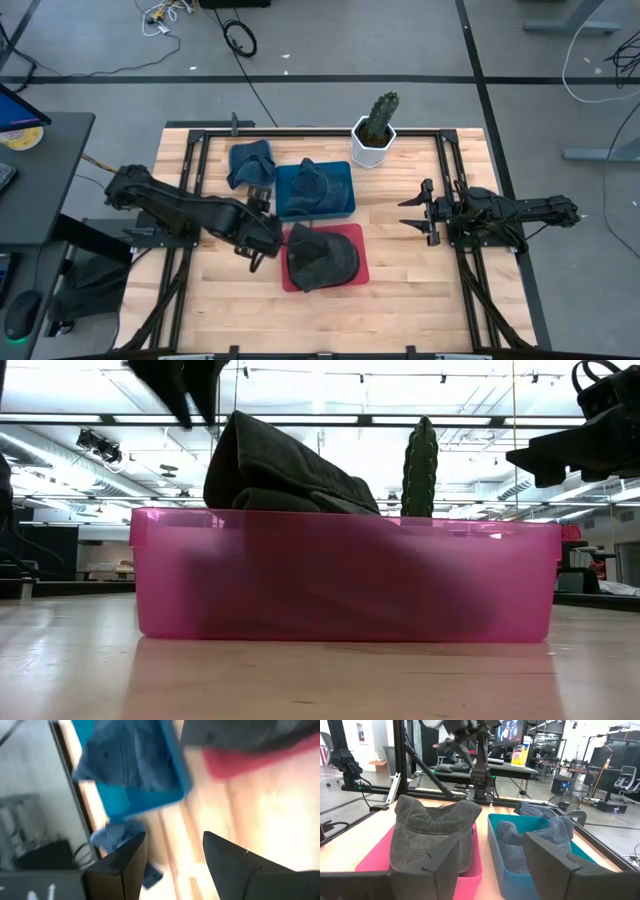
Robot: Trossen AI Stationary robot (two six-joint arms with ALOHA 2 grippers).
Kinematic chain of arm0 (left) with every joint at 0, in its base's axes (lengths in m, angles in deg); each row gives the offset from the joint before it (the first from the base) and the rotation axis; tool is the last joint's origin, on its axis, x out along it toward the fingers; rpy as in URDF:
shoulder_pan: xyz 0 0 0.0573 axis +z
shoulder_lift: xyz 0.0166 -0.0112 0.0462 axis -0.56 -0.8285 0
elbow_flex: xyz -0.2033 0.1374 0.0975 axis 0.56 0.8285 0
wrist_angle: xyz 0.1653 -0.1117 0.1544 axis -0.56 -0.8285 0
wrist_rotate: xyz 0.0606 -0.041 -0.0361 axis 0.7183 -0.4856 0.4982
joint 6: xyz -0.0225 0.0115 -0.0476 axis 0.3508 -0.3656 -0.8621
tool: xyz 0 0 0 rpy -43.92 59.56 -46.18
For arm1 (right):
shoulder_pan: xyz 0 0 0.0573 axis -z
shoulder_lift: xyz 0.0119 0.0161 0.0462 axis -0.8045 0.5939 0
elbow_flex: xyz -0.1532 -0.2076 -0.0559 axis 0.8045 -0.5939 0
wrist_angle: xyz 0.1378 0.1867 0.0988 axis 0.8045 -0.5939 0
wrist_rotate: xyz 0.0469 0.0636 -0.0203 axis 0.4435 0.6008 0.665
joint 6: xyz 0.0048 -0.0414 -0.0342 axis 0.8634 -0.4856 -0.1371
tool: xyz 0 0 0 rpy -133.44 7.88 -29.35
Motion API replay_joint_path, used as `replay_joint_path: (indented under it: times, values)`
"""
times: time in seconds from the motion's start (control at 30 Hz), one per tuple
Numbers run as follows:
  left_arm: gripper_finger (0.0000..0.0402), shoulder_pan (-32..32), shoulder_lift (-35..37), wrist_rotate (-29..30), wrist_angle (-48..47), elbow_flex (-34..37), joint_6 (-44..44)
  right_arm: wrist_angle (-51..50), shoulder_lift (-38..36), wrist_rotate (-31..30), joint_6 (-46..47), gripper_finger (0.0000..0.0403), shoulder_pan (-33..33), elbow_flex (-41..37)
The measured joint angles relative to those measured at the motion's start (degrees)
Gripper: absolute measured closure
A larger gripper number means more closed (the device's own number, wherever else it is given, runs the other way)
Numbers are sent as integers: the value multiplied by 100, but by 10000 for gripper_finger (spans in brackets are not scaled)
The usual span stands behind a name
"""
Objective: Pick & Place hat
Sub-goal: Put the blue cap into the blue bin
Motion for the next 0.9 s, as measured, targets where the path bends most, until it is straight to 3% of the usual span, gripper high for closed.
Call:
replay_joint_path:
  times: [0.27, 0.53, 0.9]
  values:
    - [204, 280, 91, 767, 212, 1590, -217, 0, 0, -2, 0, 185, 0, 0]
    - [204, 1107, 149, 728, 1979, 3102, 742, 0, 0, 1, 1, 185, 0, 0]
    - [204, 2383, 148, 893, 2821, 3592, 1365, 0, 0, 1, 1, 185, 0, 0]
